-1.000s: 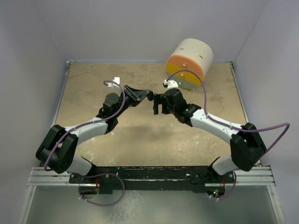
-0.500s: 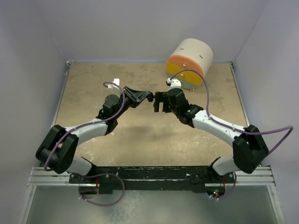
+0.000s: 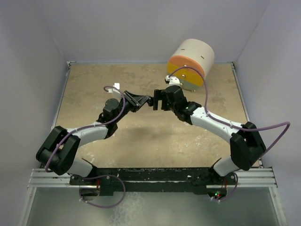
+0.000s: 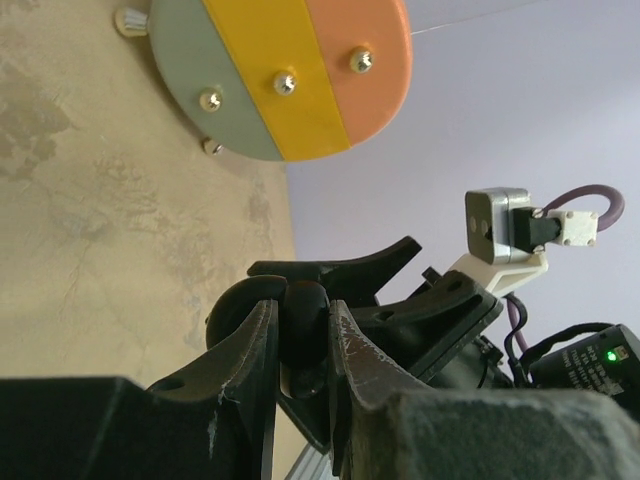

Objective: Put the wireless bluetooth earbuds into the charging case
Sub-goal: Adjust the earbud with the charging case.

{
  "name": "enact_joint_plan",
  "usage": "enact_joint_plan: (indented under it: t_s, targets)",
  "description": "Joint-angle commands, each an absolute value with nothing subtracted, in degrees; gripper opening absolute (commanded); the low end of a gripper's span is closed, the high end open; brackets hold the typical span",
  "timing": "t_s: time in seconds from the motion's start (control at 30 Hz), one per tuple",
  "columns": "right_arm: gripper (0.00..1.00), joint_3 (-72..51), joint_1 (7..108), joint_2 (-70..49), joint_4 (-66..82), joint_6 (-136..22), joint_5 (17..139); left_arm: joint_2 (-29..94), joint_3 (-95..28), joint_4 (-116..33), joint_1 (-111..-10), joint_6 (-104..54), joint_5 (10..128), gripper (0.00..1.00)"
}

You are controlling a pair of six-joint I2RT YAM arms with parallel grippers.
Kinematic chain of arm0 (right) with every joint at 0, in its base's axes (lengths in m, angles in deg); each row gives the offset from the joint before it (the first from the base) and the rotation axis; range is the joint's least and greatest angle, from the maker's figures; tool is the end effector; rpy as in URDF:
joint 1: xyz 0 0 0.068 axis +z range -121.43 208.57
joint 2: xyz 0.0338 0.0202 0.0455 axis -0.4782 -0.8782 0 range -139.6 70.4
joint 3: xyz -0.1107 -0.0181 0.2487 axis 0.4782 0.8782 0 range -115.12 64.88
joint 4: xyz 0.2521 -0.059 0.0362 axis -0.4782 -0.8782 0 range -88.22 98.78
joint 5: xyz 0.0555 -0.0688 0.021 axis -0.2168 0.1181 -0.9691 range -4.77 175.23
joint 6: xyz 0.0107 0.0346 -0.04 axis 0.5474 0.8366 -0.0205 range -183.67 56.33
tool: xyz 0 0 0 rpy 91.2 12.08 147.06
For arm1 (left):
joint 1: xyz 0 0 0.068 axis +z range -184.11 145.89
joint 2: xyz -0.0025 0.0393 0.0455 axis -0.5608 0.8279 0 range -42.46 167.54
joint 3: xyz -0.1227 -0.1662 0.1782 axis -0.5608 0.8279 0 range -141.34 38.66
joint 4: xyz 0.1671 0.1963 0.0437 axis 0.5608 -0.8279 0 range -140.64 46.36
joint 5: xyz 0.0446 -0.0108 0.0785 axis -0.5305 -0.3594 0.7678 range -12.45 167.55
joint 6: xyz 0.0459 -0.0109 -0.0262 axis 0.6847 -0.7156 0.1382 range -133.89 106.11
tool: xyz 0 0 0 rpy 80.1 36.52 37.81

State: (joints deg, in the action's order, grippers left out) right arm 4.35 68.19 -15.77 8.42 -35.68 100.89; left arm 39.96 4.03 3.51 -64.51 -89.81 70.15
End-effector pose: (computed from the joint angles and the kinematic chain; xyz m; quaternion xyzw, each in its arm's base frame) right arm 0.2731 0.2135 0.2776 -0.0133 0.8431 0.1961 0.5005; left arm 0.2595 -0.1575 0.2328 -0.2326 0.6718 -0.5891 0.3841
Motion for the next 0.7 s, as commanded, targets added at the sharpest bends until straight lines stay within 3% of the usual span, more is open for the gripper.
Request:
enact_joint_plan:
  t_s: [0.0,0.3,0.67]
  targets:
    - [1.00,1.4,68.1,-16.8,9.5,-35.0,101.0,38.2,6.3,6.7,-64.4,-90.5,68.5,0.00]
    - [1.00,3.4,68.1,-17.5,12.3,-34.3,99.7,36.1,7.6,5.0,-64.4,-90.8,71.2,0.00]
    - [1.00,18.3,68.4,-9.5,28.8,-36.2,98.8,40.8,2.1,7.6,-64.3,-99.3,81.3,0.00]
